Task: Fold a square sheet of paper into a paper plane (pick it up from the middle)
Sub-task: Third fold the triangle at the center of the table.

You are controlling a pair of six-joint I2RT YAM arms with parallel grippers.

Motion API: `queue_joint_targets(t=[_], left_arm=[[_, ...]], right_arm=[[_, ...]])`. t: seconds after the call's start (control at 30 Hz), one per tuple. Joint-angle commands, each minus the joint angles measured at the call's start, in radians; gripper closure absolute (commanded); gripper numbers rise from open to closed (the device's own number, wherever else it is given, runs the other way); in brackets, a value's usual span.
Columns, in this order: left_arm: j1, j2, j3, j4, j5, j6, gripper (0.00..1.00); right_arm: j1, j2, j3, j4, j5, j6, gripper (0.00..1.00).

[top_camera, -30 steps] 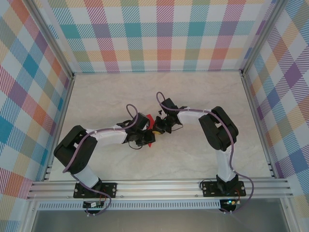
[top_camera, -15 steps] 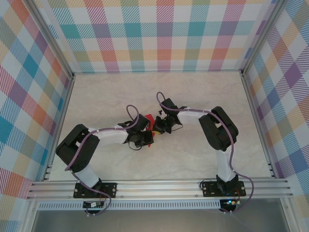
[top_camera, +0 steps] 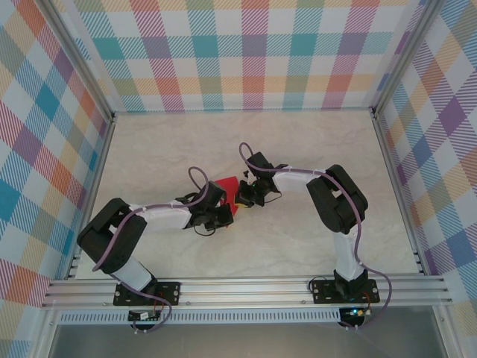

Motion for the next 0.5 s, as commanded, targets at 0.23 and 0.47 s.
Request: queue_joint_targets(t=[0.23,0.47], left_arm=[[-0.009,-0.059,-0.089,-0.158,0.047,-0.025,0.94],[-0.009,-0.126,-0.001,-0.128,0.050,-0.048,0.93]], right_arm=[[-0.007,0.035,0.033,-0.057,0.078,-0.016,0.97],[-0.007,0.030,0.042,-0.062,0.072,-0.023,0.97]])
